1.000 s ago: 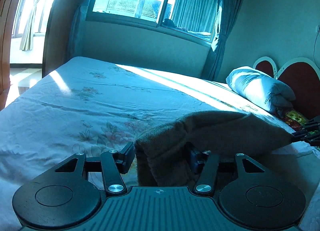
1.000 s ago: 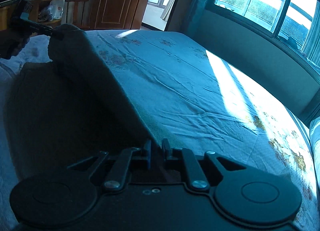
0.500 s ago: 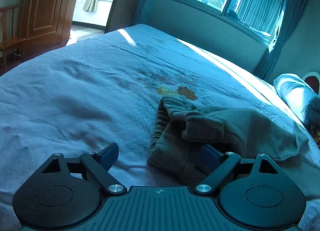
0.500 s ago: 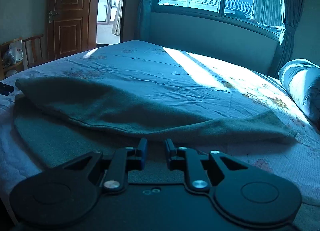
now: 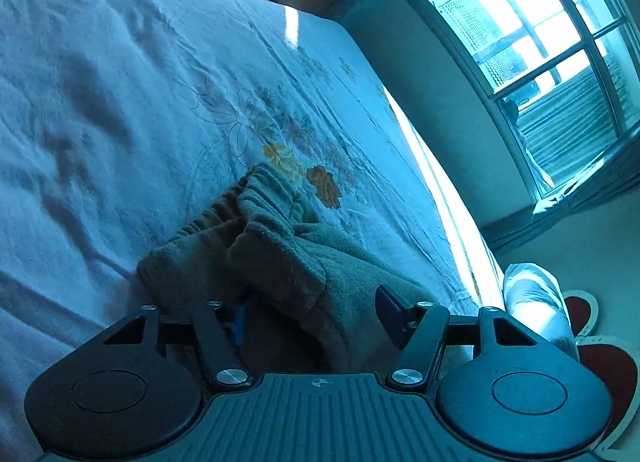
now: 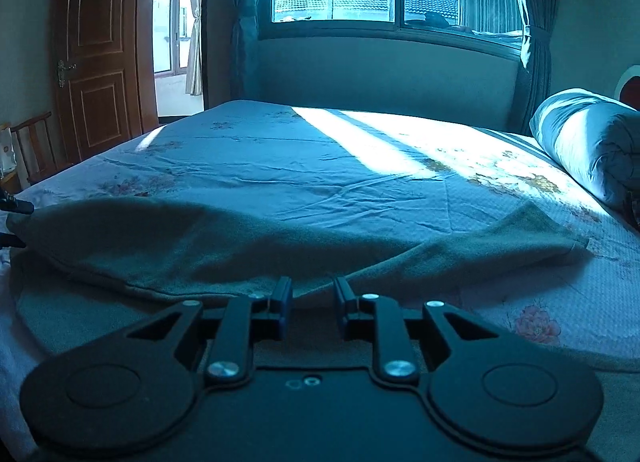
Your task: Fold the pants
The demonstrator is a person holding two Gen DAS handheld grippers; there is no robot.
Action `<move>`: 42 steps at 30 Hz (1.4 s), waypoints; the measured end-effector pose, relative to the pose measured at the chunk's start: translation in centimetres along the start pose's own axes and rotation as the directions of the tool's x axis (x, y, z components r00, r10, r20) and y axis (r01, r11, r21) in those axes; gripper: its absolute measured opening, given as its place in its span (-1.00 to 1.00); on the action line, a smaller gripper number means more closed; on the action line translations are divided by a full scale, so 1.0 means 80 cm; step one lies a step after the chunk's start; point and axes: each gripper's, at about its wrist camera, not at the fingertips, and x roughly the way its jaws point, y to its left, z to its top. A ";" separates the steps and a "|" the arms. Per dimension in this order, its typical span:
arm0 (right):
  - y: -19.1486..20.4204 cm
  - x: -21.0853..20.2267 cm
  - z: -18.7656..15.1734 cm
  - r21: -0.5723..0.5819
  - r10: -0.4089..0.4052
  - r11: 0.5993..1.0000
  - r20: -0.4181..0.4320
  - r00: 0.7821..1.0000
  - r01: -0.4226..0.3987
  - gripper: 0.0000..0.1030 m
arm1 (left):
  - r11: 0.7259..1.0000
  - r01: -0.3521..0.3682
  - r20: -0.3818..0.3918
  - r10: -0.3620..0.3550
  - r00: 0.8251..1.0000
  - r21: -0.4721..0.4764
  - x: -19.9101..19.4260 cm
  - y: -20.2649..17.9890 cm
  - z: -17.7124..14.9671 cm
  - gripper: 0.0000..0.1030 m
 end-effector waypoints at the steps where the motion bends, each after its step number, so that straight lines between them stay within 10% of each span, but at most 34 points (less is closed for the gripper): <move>1: -0.005 0.006 -0.001 0.039 0.003 0.999 -0.011 1.000 -0.003 -0.59 | 1.000 0.013 0.004 -0.013 1.000 -0.020 0.006 0.004 -0.001 -0.24; 7: -0.046 0.062 -0.003 0.335 0.039 0.942 -0.072 0.997 -0.013 -0.39 | 0.999 0.053 0.005 -0.053 0.999 -0.007 0.018 0.008 -0.003 -0.40; 15: -0.101 0.131 0.000 0.649 0.065 0.758 -0.171 0.983 0.062 -0.36 | 0.996 0.080 -0.023 -0.079 0.997 0.046 0.016 0.007 0.010 -0.38; 23: -0.096 0.167 0.021 0.557 -0.025 0.800 -0.343 0.939 0.224 -0.18 | 0.995 0.089 -0.031 -0.088 0.996 0.052 0.020 0.012 0.014 -0.38; 42: -0.100 0.131 0.009 0.550 -0.032 0.809 -0.314 0.949 0.209 -1.00 | 0.994 0.080 -0.029 -0.078 0.997 0.073 0.021 0.016 0.007 -0.37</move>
